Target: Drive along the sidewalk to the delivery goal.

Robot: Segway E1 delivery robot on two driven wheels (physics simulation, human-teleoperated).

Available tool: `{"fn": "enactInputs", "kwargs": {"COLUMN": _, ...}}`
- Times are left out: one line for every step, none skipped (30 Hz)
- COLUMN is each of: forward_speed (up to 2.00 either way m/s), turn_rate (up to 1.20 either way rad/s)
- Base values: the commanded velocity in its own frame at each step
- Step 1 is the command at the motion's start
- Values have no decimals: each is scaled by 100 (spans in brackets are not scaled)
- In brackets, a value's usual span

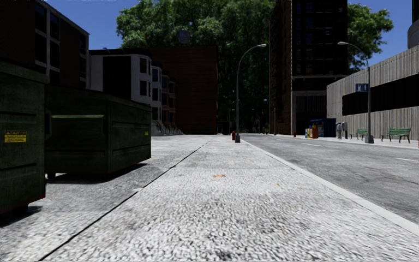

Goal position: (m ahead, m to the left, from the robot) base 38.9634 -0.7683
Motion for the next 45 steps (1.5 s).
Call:
{"fn": "enactInputs", "kwargs": {"forward_speed": 108, "turn_rate": 0}}
{"fn": "enactInputs", "kwargs": {"forward_speed": 109, "turn_rate": 0}}
{"fn": "enactInputs", "kwargs": {"forward_speed": 109, "turn_rate": 0}}
{"fn": "enactInputs", "kwargs": {"forward_speed": 110, "turn_rate": 0}}
{"fn": "enactInputs", "kwargs": {"forward_speed": 111, "turn_rate": 0}}
{"fn": "enactInputs", "kwargs": {"forward_speed": 111, "turn_rate": 0}}
{"fn": "enactInputs", "kwargs": {"forward_speed": 114, "turn_rate": 0}}
{"fn": "enactInputs", "kwargs": {"forward_speed": 120, "turn_rate": 0}}
{"fn": "enactInputs", "kwargs": {"forward_speed": 148, "turn_rate": 0}}
{"fn": "enactInputs", "kwargs": {"forward_speed": 148, "turn_rate": 0}}
{"fn": "enactInputs", "kwargs": {"forward_speed": 172, "turn_rate": 0}}
{"fn": "enactInputs", "kwargs": {"forward_speed": 187, "turn_rate": 0}}
{"fn": "enactInputs", "kwargs": {"forward_speed": 187, "turn_rate": 0}}
{"fn": "enactInputs", "kwargs": {"forward_speed": 190, "turn_rate": 0}}
{"fn": "enactInputs", "kwargs": {"forward_speed": 193, "turn_rate": 0}}
{"fn": "enactInputs", "kwargs": {"forward_speed": 200, "turn_rate": 0}}
{"fn": "enactInputs", "kwargs": {"forward_speed": 200, "turn_rate": 0}}
{"fn": "enactInputs", "kwargs": {"forward_speed": 200, "turn_rate": 0}}
{"fn": "enactInputs", "kwargs": {"forward_speed": 200, "turn_rate": 0}}
{"fn": "enactInputs", "kwargs": {"forward_speed": 200, "turn_rate": 0}}
{"fn": "enactInputs", "kwargs": {"forward_speed": 200, "turn_rate": 0}}
{"fn": "enactInputs", "kwargs": {"forward_speed": 200, "turn_rate": 0}}
{"fn": "enactInputs", "kwargs": {"forward_speed": 200, "turn_rate": 0}}
{"fn": "enactInputs", "kwargs": {"forward_speed": 200, "turn_rate": 0}}
{"fn": "enactInputs", "kwargs": {"forward_speed": 200, "turn_rate": 0}}
{"fn": "enactInputs", "kwargs": {"forward_speed": 200, "turn_rate": 0}}
{"fn": "enactInputs", "kwargs": {"forward_speed": 200, "turn_rate": 0}}
{"fn": "enactInputs", "kwargs": {"forward_speed": 200, "turn_rate": 0}}
{"fn": "enactInputs", "kwargs": {"forward_speed": 200, "turn_rate": 0}}
{"fn": "enactInputs", "kwargs": {"forward_speed": 200, "turn_rate": 0}}
{"fn": "enactInputs", "kwargs": {"forward_speed": 200, "turn_rate": 0}}
{"fn": "enactInputs", "kwargs": {"forward_speed": 200, "turn_rate": 0}}
{"fn": "enactInputs", "kwargs": {"forward_speed": 200, "turn_rate": 0}}
{"fn": "enactInputs", "kwargs": {"forward_speed": 200, "turn_rate": 0}}
{"fn": "enactInputs", "kwargs": {"forward_speed": 200, "turn_rate": 0}}
{"fn": "enactInputs", "kwargs": {"forward_speed": 200, "turn_rate": 0}}
{"fn": "enactInputs", "kwargs": {"forward_speed": 200, "turn_rate": 0}}
{"fn": "enactInputs", "kwargs": {"forward_speed": 200, "turn_rate": 0}}
{"fn": "enactInputs", "kwargs": {"forward_speed": 200, "turn_rate": 0}}
{"fn": "enactInputs", "kwargs": {"forward_speed": 200, "turn_rate": 0}}
{"fn": "enactInputs", "kwargs": {"forward_speed": 200, "turn_rate": 0}}
{"fn": "enactInputs", "kwargs": {"forward_speed": 200, "turn_rate": 0}}
{"fn": "enactInputs", "kwargs": {"forward_speed": 200, "turn_rate": 0}}
{"fn": "enactInputs", "kwargs": {"forward_speed": 200, "turn_rate": 0}}
{"fn": "enactInputs", "kwargs": {"forward_speed": 200, "turn_rate": 0}}
